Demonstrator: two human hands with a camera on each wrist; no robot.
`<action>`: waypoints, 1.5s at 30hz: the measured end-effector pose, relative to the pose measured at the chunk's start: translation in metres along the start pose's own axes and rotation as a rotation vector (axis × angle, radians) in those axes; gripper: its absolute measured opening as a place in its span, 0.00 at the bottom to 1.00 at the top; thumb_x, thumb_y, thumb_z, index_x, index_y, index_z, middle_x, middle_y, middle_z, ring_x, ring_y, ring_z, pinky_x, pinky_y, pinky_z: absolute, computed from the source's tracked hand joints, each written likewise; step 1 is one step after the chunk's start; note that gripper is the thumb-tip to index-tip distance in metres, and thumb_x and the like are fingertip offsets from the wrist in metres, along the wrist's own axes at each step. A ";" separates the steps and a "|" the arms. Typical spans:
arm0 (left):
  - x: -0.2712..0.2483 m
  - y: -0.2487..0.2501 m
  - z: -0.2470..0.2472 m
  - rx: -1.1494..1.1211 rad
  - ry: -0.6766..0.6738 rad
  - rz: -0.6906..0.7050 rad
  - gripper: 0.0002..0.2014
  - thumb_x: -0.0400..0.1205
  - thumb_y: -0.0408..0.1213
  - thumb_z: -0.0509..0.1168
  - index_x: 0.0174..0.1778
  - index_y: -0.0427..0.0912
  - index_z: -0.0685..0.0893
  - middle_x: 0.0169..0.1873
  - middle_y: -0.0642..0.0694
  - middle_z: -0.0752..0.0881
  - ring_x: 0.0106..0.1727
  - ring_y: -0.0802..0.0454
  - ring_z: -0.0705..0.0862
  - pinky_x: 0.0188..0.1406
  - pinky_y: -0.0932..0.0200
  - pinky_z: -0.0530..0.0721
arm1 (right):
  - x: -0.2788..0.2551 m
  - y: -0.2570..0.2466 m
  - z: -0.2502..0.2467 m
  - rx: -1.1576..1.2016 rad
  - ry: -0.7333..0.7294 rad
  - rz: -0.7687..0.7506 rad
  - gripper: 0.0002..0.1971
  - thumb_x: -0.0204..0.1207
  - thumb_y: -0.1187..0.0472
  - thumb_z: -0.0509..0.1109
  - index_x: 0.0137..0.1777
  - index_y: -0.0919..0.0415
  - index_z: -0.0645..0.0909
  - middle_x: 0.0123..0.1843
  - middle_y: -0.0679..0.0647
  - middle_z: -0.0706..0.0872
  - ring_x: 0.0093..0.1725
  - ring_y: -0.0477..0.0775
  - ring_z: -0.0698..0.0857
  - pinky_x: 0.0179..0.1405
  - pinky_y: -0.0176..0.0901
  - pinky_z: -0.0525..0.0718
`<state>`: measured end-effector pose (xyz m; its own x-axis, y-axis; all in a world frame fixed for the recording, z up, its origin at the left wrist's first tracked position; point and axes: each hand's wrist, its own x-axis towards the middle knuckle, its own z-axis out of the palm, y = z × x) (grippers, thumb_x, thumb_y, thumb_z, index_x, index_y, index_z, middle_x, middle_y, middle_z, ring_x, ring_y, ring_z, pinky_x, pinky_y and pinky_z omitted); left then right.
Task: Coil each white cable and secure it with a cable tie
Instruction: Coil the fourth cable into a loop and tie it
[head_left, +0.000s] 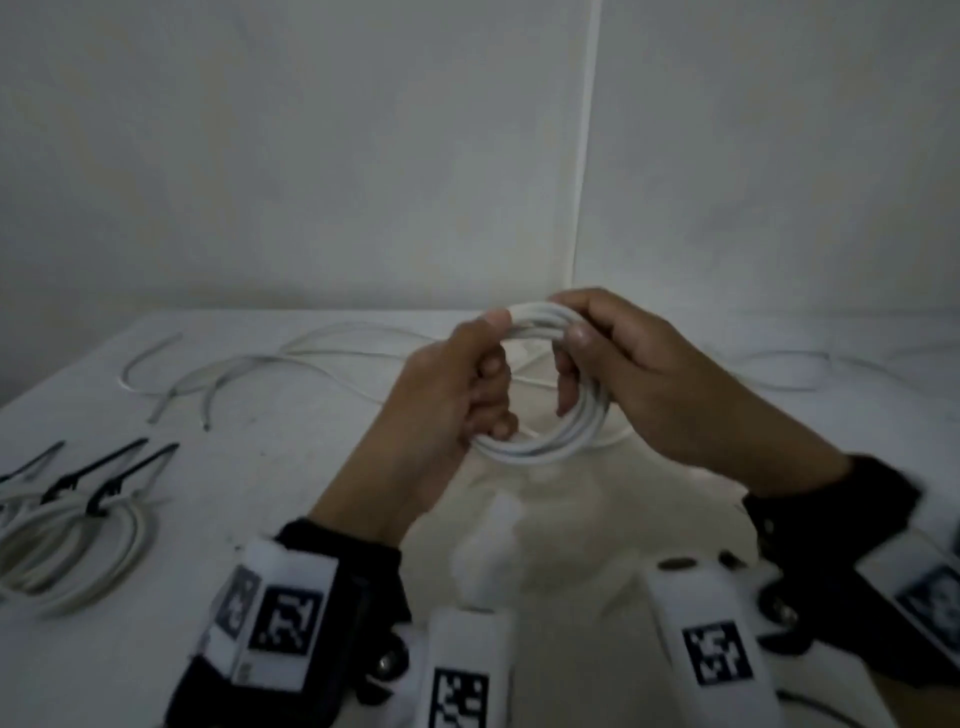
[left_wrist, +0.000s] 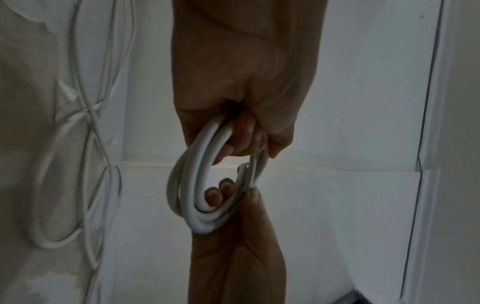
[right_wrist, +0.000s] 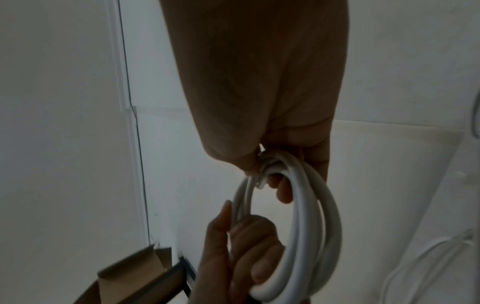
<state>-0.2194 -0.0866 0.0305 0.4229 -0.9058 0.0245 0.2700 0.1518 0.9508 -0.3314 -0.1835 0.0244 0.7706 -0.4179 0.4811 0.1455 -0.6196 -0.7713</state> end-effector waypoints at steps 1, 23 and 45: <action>-0.003 0.001 0.002 0.031 0.014 0.025 0.19 0.80 0.41 0.58 0.23 0.45 0.63 0.13 0.55 0.59 0.12 0.59 0.57 0.16 0.66 0.63 | -0.001 -0.003 -0.002 -0.009 -0.009 0.006 0.10 0.78 0.57 0.52 0.54 0.56 0.73 0.33 0.49 0.77 0.29 0.38 0.80 0.31 0.27 0.74; -0.052 -0.042 0.099 0.213 -0.010 0.026 0.19 0.83 0.39 0.56 0.26 0.46 0.62 0.12 0.57 0.60 0.14 0.59 0.57 0.15 0.68 0.61 | -0.244 -0.012 -0.185 -0.778 0.119 0.975 0.18 0.78 0.53 0.66 0.64 0.61 0.74 0.61 0.58 0.78 0.51 0.52 0.75 0.48 0.39 0.69; -0.035 -0.044 0.090 0.174 0.031 0.030 0.19 0.84 0.39 0.57 0.26 0.46 0.62 0.13 0.56 0.60 0.14 0.58 0.57 0.17 0.65 0.63 | -0.223 0.006 -0.186 -0.791 0.122 1.138 0.02 0.73 0.69 0.69 0.41 0.67 0.82 0.38 0.64 0.88 0.35 0.59 0.87 0.34 0.45 0.83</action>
<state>-0.3244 -0.0970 0.0161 0.4554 -0.8891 0.0464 0.1040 0.1049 0.9890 -0.6174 -0.2175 -0.0099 0.1625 -0.9700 -0.1806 -0.9353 -0.0931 -0.3414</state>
